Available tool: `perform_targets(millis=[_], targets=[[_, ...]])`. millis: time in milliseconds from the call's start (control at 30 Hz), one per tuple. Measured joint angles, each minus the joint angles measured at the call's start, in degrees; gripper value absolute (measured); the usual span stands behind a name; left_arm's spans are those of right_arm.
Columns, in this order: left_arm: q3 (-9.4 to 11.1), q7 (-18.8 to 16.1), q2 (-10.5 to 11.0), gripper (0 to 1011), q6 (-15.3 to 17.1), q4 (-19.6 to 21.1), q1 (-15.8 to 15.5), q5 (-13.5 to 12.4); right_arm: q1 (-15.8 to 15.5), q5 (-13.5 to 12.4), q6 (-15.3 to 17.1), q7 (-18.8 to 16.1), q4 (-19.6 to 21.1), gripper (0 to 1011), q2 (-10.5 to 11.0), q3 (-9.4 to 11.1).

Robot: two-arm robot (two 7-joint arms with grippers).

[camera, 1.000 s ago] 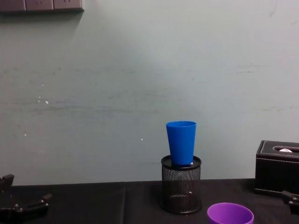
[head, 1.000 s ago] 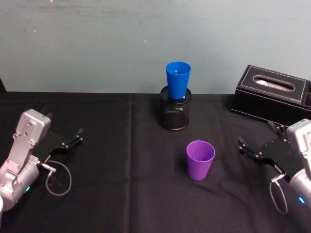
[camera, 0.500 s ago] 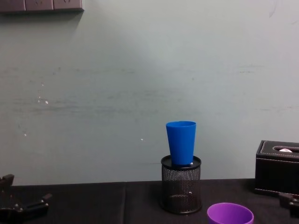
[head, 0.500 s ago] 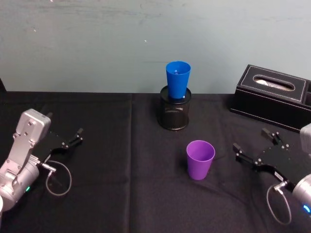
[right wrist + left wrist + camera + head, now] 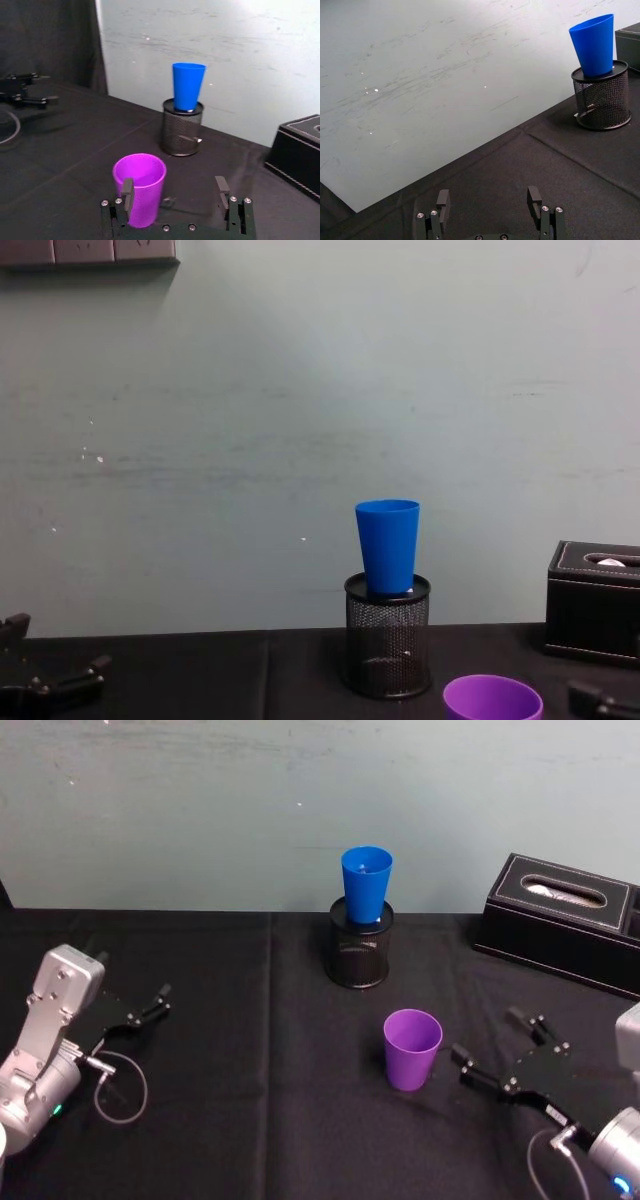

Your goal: Pick up one cup with a gripper and tap it against the other cup.

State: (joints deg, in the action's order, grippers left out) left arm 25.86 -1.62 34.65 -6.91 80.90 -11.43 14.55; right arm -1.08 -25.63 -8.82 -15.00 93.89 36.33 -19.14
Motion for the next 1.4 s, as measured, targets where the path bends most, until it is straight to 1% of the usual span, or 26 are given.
perform_targets(millis=[133,300,467,733,900,1400], targets=[[0.00,0.00,0.00,1011,0.00,0.00,0.00,0.00,-0.54,0.82,-0.34,-0.80,0.22,1004,-0.46,-0.31],[0.00,0.00,0.00,1011,0.00,0.00,0.00,0.00,-0.66,2.59,-1.70,-1.86,-0.23,1004,-1.23,-1.06],[0.00,0.00,0.00,1011,0.00,0.00,0.00,0.00,-0.25,3.23,-2.83,-3.91,-2.15,1004,-2.71,-1.57],[0.00,0.00,0.00,1011,0.00,0.00,0.00,0.00,0.54,4.62,-4.06,-5.37,-4.45,1004,-4.27,-1.78],[0.00,0.00,0.00,1011,0.00,0.00,0.00,0.00,0.91,5.05,-4.02,-5.92,-5.64,1004,-5.24,-1.72],[0.00,0.00,0.00,1011,0.00,0.00,0.00,0.00,1.23,5.71,-2.14,-7.17,-7.42,1004,-7.56,-0.22]])
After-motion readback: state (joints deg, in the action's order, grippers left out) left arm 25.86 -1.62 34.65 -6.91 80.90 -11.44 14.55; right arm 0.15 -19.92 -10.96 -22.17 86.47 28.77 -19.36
